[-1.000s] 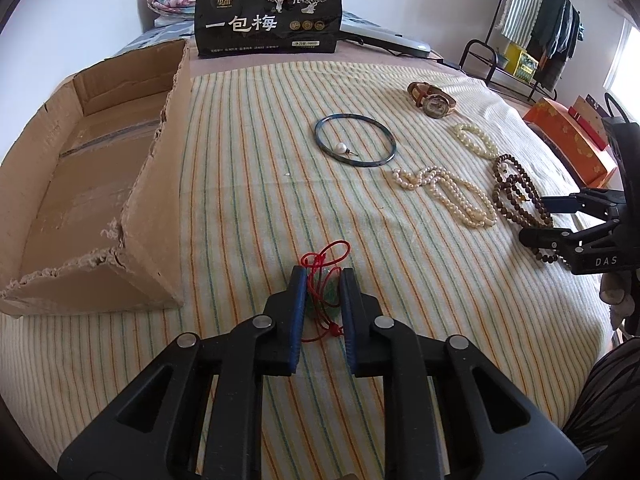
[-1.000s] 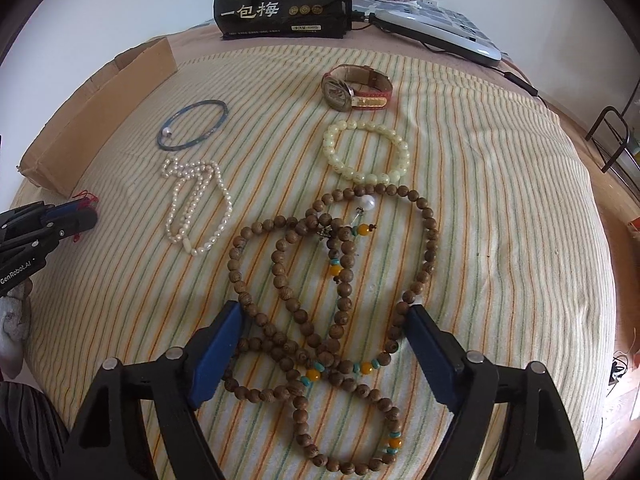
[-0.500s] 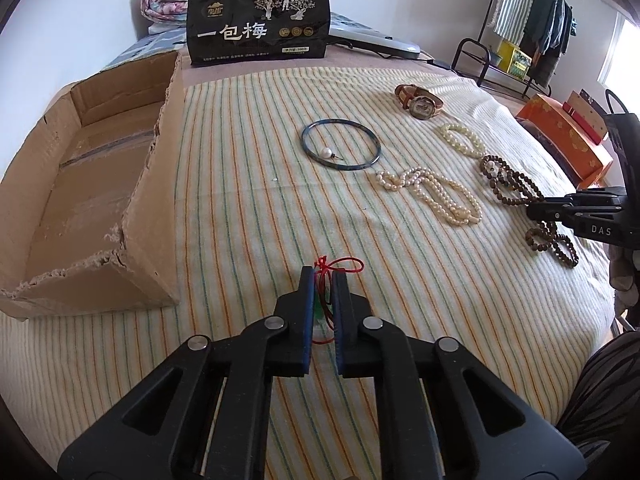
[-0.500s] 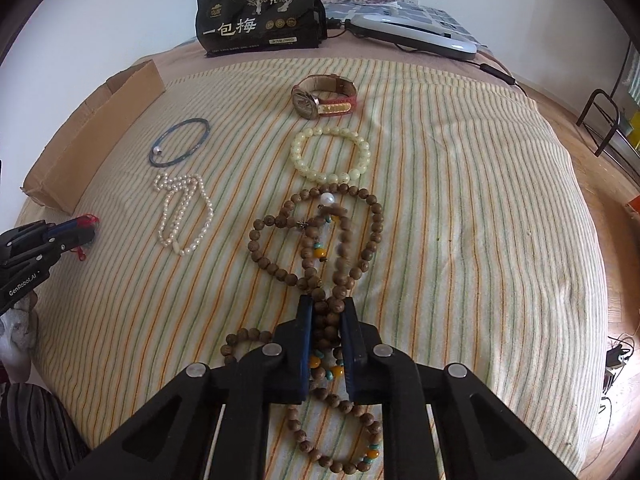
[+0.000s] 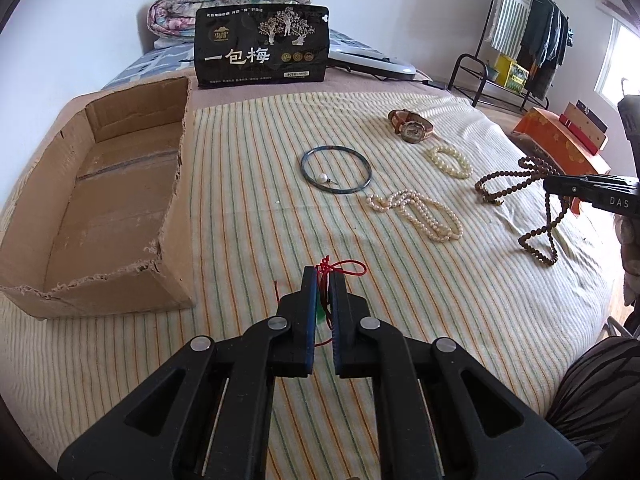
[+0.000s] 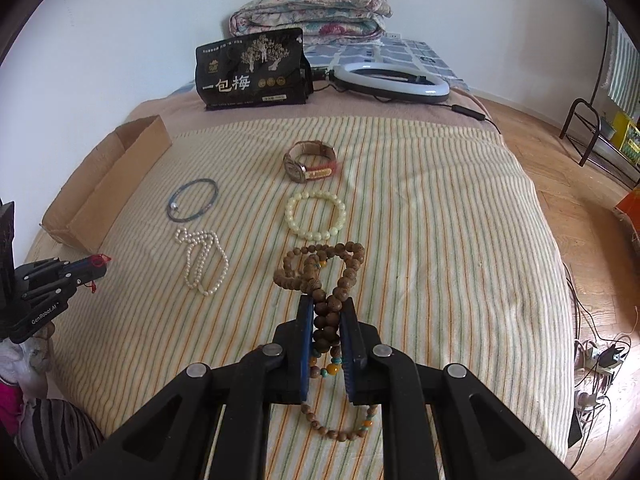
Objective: Organize jewelry
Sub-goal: 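Lift the brown bead strand with the right tool while the left tool carries the red string pendant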
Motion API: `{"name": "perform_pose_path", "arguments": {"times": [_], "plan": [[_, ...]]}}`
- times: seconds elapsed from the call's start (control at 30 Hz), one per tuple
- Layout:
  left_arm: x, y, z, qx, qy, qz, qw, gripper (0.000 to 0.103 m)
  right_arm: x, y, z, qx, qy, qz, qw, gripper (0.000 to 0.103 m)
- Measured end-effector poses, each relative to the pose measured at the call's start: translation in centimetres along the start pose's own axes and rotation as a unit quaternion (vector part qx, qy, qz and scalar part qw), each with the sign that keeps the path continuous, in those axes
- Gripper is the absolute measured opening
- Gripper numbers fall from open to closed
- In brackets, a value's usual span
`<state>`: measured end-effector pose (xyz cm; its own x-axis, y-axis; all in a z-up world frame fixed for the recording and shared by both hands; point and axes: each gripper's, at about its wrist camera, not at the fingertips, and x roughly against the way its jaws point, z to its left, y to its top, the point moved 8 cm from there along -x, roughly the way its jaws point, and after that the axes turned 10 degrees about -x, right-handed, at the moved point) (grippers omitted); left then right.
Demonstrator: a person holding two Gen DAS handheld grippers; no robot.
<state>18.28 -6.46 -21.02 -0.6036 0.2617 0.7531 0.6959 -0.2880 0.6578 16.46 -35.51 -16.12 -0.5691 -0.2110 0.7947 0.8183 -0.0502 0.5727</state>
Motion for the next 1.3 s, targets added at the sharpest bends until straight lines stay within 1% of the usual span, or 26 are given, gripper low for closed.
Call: {"name": "perform_pose_path", "arguments": {"times": [0.17,0.2,0.37,0.63,0.8,0.93,1.07,1.3], "plan": [[1.5,0.8,0.3,0.0,0.004,-0.014,0.9999,0.004,2.3,1.5,0.9,0.008,0.001,-0.026,1.0,0.01],[1.8,1.0,0.5,0.002,0.004,-0.017,0.9998,0.004,2.7,1.7,1.1,0.008,0.002,-0.029,1.0,0.004],[3.6,1.6,1.2,0.007,0.008,-0.034,0.9993,0.004,4.7,2.9,2.4,0.023,0.001,-0.05,0.998,0.004],[5.9,2.0,2.4,0.009,0.02,-0.051,0.9985,0.004,6.8,3.9,4.6,0.043,0.004,-0.067,0.997,0.004],[7.6,2.7,3.6,0.013,0.029,-0.064,0.9974,0.004,8.7,5.6,6.4,0.063,0.006,-0.085,0.994,0.004],[9.0,3.4,4.6,0.014,0.037,-0.076,0.9963,0.004,10.3,7.0,8.2,0.081,0.01,-0.101,0.992,0.004],[10.4,4.2,5.9,0.013,0.046,-0.087,0.995,0.004,11.8,8.4,10.5,0.093,0.025,-0.115,0.989,0.004],[12.1,5.0,8.6,0.019,0.063,-0.103,0.9925,0.004,14.2,11.4,15.6,0.123,0.053,-0.145,0.98,0.004]]}}
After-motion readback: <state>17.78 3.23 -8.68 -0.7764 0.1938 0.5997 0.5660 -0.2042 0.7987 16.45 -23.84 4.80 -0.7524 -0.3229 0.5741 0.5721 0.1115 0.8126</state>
